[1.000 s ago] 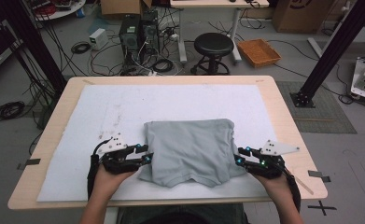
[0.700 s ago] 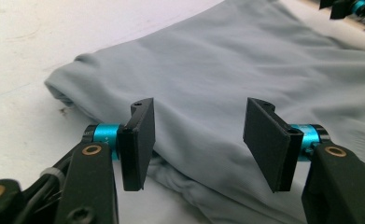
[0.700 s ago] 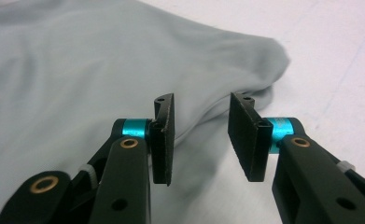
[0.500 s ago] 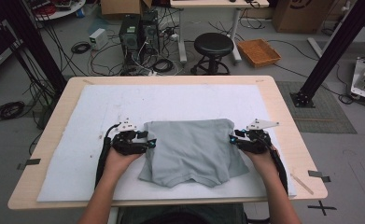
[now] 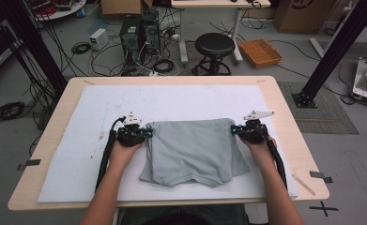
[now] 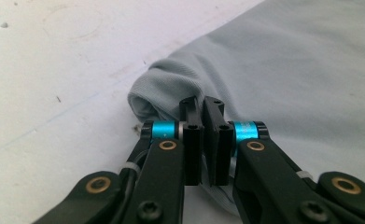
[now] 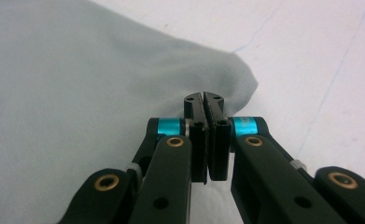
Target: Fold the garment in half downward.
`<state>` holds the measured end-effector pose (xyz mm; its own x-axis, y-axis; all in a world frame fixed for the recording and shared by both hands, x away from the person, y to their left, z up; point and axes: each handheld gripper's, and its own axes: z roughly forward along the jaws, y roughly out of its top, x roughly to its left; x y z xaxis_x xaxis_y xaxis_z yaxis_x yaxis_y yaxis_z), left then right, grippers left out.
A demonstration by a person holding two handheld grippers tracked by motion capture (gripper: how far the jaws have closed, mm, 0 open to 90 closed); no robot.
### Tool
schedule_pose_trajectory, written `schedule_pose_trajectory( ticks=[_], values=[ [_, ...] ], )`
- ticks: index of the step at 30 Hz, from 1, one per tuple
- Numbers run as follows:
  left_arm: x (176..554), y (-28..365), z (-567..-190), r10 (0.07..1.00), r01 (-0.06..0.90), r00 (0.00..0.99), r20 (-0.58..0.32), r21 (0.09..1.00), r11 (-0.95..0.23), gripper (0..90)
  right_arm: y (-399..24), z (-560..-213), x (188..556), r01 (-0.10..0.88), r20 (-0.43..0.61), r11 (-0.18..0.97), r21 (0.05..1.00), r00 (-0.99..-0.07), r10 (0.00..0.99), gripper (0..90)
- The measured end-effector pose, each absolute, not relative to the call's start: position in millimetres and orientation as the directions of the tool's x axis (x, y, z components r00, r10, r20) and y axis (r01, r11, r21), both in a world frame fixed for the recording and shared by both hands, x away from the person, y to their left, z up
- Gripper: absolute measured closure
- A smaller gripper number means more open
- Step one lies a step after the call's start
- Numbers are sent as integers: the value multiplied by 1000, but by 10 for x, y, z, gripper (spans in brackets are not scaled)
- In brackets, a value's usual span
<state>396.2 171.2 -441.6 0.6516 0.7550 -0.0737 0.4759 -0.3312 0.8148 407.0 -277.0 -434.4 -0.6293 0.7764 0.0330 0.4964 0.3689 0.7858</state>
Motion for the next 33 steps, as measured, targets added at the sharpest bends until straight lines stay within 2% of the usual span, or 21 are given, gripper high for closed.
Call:
schedule_pose_trajectory(
  ticks=[7, 8, 12, 15, 16, 19, 20, 29, 33],
  values=[
    [4050, 1736, -4411, 772, 501, 630, -82, 803, -324, 861, -2831, -4335, 4129, 513, 32, 343, 787, -589, 808, 891],
    [4051, 1739, -4417, 773, 503, 629, -85, 802, -321, 813, -2877, -4343, 4143, 530, 71, 305, 791, -575, 815, 773],
    [4059, 1747, -4404, 783, 506, 613, -105, 813, -288, 672, -2889, -4282, 4139, 503, 100, 250, 827, -570, 815, 667],
    [4098, 1720, -4448, 789, 521, 602, -119, 807, -276, 651, -2826, -4292, 4217, 529, 108, 262, 807, -569, 815, 613],
    [4115, 1709, -4469, 788, 526, 603, -124, 805, -276, 661, -2796, -4316, 4254, 547, 117, 269, 793, -570, 814, 621],
    [4139, 1712, -4482, 780, 525, 615, -118, 799, -292, 785, -2723, -4419, 4350, 564, 99, 323, 760, -591, 801, 809],
    [4144, 1709, -4476, 781, 527, 612, -125, 801, -285, 812, -2722, -4433, 4363, 570, 102, 322, 756, -589, 802, 835],
    [4181, 1717, -4460, 796, 522, 594, -120, 810, -267, 828, -2788, -4400, 4417, 550, 55, 317, 773, -556, 829, 852],
    [4175, 1744, -4443, 814, 527, 569, -114, 811, -254, 780, -2754, -4400, 4397, 549, 39, 329, 768, -552, 833, 818]
  ],
)
